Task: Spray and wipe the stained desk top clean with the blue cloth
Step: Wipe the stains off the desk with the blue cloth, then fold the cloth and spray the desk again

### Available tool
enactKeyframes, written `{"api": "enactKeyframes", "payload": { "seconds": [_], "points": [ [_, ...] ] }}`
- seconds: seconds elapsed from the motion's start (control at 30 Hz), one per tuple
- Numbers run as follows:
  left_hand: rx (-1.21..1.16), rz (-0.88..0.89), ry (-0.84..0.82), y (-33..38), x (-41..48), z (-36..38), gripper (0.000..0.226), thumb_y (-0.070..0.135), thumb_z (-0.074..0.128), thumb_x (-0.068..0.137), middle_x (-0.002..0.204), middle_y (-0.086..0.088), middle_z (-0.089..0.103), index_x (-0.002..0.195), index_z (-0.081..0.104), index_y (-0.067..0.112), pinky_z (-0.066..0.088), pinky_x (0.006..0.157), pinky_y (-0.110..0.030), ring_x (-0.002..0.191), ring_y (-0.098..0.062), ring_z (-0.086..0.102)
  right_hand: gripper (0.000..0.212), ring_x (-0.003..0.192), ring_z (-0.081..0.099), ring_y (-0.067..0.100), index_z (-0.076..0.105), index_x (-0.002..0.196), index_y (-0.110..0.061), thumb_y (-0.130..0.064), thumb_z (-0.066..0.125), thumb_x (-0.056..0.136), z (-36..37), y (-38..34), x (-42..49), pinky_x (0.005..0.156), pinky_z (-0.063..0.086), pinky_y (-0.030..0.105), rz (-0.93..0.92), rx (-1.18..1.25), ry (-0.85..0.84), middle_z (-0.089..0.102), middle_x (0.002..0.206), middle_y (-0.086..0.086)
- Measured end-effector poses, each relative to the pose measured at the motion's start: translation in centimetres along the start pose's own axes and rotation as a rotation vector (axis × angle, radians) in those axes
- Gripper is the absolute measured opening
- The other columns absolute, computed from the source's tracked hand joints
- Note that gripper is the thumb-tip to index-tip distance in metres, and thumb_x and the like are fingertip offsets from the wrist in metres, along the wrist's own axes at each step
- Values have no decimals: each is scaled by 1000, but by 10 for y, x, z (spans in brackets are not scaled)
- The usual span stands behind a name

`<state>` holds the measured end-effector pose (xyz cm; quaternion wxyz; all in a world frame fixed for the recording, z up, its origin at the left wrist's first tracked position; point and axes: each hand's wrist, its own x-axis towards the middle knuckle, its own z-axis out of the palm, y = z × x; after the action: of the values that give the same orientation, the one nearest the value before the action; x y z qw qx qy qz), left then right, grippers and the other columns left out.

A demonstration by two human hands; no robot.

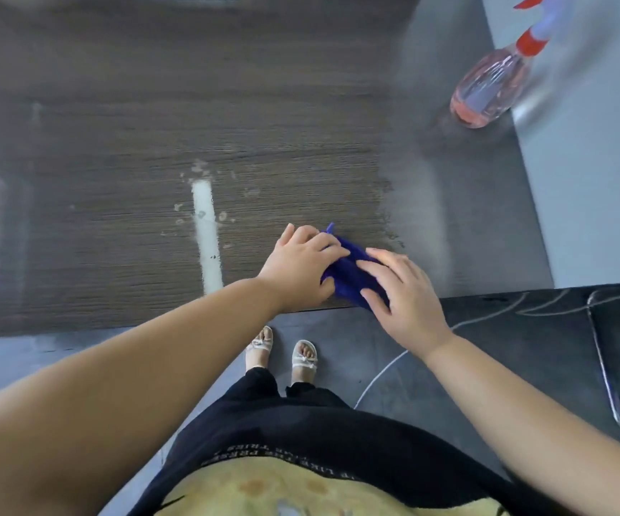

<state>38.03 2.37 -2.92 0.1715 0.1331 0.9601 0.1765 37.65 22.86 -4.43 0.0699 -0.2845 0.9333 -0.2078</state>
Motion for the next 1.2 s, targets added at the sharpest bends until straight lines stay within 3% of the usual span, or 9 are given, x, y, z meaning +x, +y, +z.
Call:
{"api": "enactKeyframes", "payload": {
  "seconds": [0.13, 0.3, 0.5, 0.67, 0.77, 0.9, 0.97, 1.07, 1.2],
  "points": [
    [111, -1, -67, -1, 1, -1, 61, 39, 52, 87, 141, 9, 36, 143, 33, 28, 10, 116, -47, 131, -23, 26, 42, 94, 59, 34, 65, 110, -11, -25, 78, 72, -6, -3, -14, 76, 51, 45, 279, -79, 70, 61, 108, 7],
    [203, 0, -93, 2, 6, -9, 66, 44, 53, 86, 144, 7, 30, 145, 29, 29, 8, 115, -51, 132, -24, 23, 42, 109, 52, 27, 59, 121, -20, -35, 69, 83, -11, -13, -3, 88, 38, 38, 504, -95, -106, 60, 115, 2],
    [284, 86, -199, 13, 14, -20, 72, 38, 54, 89, 153, 8, 20, 149, 15, 30, -2, 114, -58, 142, -25, 10, 23, 85, 56, 31, 68, 90, -9, -3, 78, 70, -10, -16, -15, 74, 49, 39, 276, 93, 50, 62, 95, 6],
    [319, 182, -113, 11, 5, -21, 38, 37, 58, 88, 127, 6, 48, 125, 54, 33, -3, 112, -58, 130, -25, 30, 24, 77, 57, 16, 66, 85, -11, 1, 76, 67, -8, -17, -41, 70, 45, 28, 103, 127, 75, 66, 85, -2],
    [273, 290, 40, -2, -14, -14, 21, 28, 78, 68, 86, 7, 65, 88, 72, 26, 18, 105, -65, 102, -26, 58, 14, 72, 60, 16, 67, 86, -13, -8, 73, 75, -14, -20, -48, 67, 44, 25, 168, 228, 150, 65, 83, -6],
    [-62, 144, 43, -6, -21, -36, 12, 22, 67, 82, 80, 5, 66, 94, 69, 21, 16, 114, -48, 93, -23, 59, 16, 69, 60, 3, 66, 87, -26, -13, 73, 80, -51, -27, -25, 69, 46, 18, 313, 384, 160, 65, 78, -16],
    [-227, 55, 13, -4, -14, -67, 12, 24, 61, 88, 83, 4, 65, 98, 66, 22, 35, 101, -37, 88, -22, 58, 24, 72, 60, -2, 60, 84, -35, -13, 70, 83, -77, -27, -5, 73, 46, 16, 378, 514, 83, 65, 78, -17],
    [-192, -10, 26, -8, 8, -99, 13, 30, 60, 88, 86, 5, 64, 100, 64, 26, 43, 75, -30, 84, -18, 55, 16, 80, 62, 9, 60, 85, -33, -18, 64, 87, -100, -18, 30, 75, 47, 23, 415, 552, -49, 66, 83, -12],
    [-102, -134, 49, -18, 47, -94, 18, 28, 55, 90, 102, 4, 65, 106, 63, 28, 41, 74, -30, 98, -23, 56, 5, 83, 55, 15, 59, 91, -24, -21, 63, 89, -81, 5, 75, 72, 36, 25, 487, 339, -49, 61, 83, -9]
  ]
}}
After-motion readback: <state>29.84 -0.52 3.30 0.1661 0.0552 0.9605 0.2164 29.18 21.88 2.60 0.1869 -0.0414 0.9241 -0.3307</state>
